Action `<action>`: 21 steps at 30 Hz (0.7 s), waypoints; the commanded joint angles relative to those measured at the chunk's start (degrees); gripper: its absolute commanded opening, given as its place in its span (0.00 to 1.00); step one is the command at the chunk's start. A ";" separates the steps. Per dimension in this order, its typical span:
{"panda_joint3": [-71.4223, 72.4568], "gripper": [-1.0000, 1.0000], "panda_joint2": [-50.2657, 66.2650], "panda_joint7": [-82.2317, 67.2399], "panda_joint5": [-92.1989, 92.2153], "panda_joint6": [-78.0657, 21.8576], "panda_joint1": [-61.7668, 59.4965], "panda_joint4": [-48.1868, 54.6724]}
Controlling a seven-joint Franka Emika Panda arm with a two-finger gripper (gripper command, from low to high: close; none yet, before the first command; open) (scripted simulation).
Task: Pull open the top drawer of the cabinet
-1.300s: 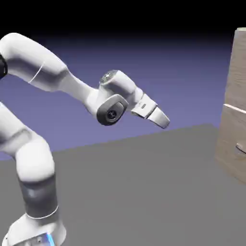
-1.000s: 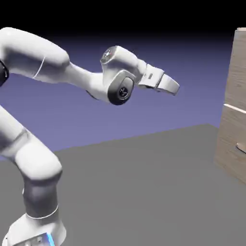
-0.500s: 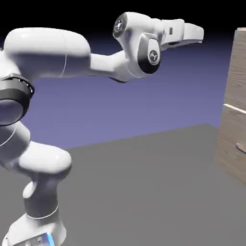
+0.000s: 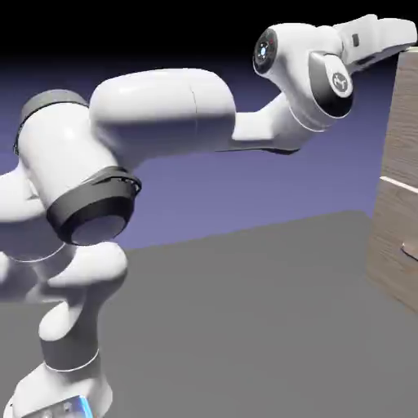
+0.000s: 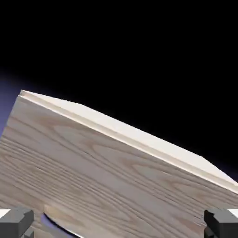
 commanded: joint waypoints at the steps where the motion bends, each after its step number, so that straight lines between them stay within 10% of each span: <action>1: -1.97 0.50 -0.18 0.44 -2.00 0.09 2.08 1.53; 21: -41.22 0.50 -3.84 9.26 -41.93 1.94 43.61 32.01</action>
